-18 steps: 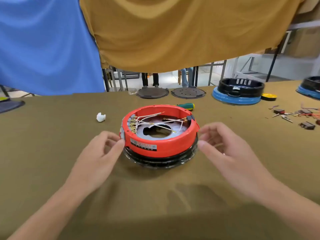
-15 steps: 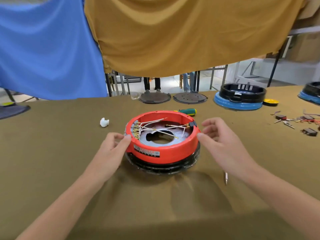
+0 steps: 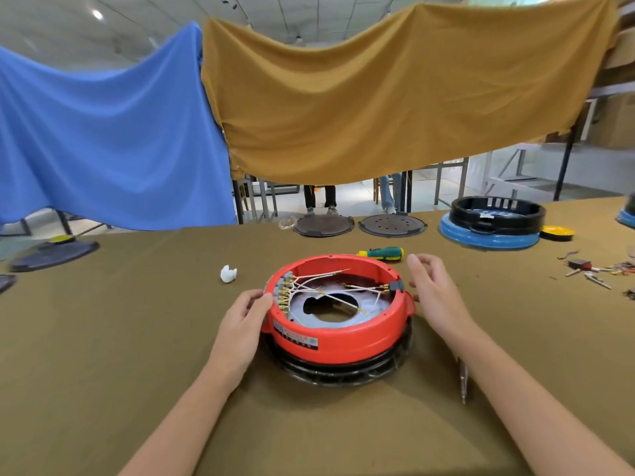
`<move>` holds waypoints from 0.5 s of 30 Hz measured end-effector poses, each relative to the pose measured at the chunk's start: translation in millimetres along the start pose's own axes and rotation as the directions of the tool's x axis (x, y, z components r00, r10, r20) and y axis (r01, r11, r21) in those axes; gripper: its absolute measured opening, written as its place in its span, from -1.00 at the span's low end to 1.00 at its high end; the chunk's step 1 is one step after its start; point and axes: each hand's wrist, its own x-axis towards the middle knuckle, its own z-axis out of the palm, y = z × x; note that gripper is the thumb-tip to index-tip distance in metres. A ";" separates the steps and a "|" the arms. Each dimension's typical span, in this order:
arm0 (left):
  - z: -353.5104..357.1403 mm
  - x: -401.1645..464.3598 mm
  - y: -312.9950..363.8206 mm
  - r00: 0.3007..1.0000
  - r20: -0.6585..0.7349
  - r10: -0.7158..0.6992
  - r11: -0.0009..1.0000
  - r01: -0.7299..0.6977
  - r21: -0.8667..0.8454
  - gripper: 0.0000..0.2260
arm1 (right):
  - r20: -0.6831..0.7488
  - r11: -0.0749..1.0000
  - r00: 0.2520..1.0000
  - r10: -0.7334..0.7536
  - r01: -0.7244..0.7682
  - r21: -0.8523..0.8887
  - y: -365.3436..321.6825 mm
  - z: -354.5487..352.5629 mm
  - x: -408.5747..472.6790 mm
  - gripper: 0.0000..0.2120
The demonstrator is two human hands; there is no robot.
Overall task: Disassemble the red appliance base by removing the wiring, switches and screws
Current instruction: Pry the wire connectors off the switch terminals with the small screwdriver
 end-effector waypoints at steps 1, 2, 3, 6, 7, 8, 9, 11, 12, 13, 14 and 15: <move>-0.3 1.5 -0.7 1.000 -0.005 0.002 1.000 -0.002 -0.013 -0.84 | 0.026 1.000 1.000 -0.002 0.002 0.003 0.2 0.6 -0.5 -0.41; -0.5 3.0 -1.2 1.000 -0.013 0.003 0.999 -0.003 -0.034 -0.84 | 0.044 1.000 0.999 0.000 0.000 0.006 0.4 0.7 -1.8 -0.38; -0.8 3.9 -0.6 1.000 -0.018 0.006 0.999 -0.006 -0.050 -0.84 | 0.057 1.000 0.998 0.007 -0.008 0.014 1.0 1.0 -2.2 -0.35; -2.0 5.9 -0.3 1.000 -0.013 0.005 0.994 -0.007 -0.109 -0.83 | 0.133 0.997 0.990 0.055 -0.062 0.054 -1.3 0.9 -5.1 -0.37; -2.2 5.2 0.5 1.000 -0.010 0.012 0.991 -0.014 -0.131 -0.84 | 0.175 0.995 0.982 0.064 -0.076 0.061 -2.1 1.5 -6.2 -0.41; -2.1 4.7 0.6 1.000 -0.008 0.028 0.988 -0.029 -0.149 -0.84 | 0.218 0.994 0.973 0.076 -0.092 0.066 -4.5 2.0 -8.3 -0.46; -2.3 4.0 1.6 0.999 -0.003 0.040 0.985 -0.040 -0.169 -0.84 | 0.263 0.992 0.961 0.087 -0.108 0.068 -6.5 2.8 -10.4 -0.50; -3.4 2.9 4.4 0.999 0.008 0.054 0.977 -0.051 -0.209 -0.81 | 0.314 0.991 0.943 0.107 -0.127 0.044 -10.3 4.1 -13.8 -0.59; -4.0 2.5 5.5 0.998 0.021 0.052 0.974 -0.046 -0.222 -0.79 | 0.321 0.992 0.941 0.102 -0.122 0.043 -13.1 4.2 -15.5 -0.60; -4.4 2.3 5.9 0.998 0.042 0.043 0.971 -0.032 -0.238 -0.76 | 0.319 0.992 0.943 0.092 -0.116 0.057 -13.9 3.8 -15.1 -0.60; -4.3 3.3 4.0 0.997 0.072 0.029 0.966 -0.009 -0.259 -0.74 | 0.305 0.991 0.949 0.078 -0.108 0.084 -15.1 2.7 -15.1 -0.58; -3.6 4.1 4.1 0.995 0.101 0.003 0.956 0.027 -0.293 -0.72 | 0.292 0.991 0.955 0.058 -0.092 0.101 -15.5 1.9 -14.1 -0.57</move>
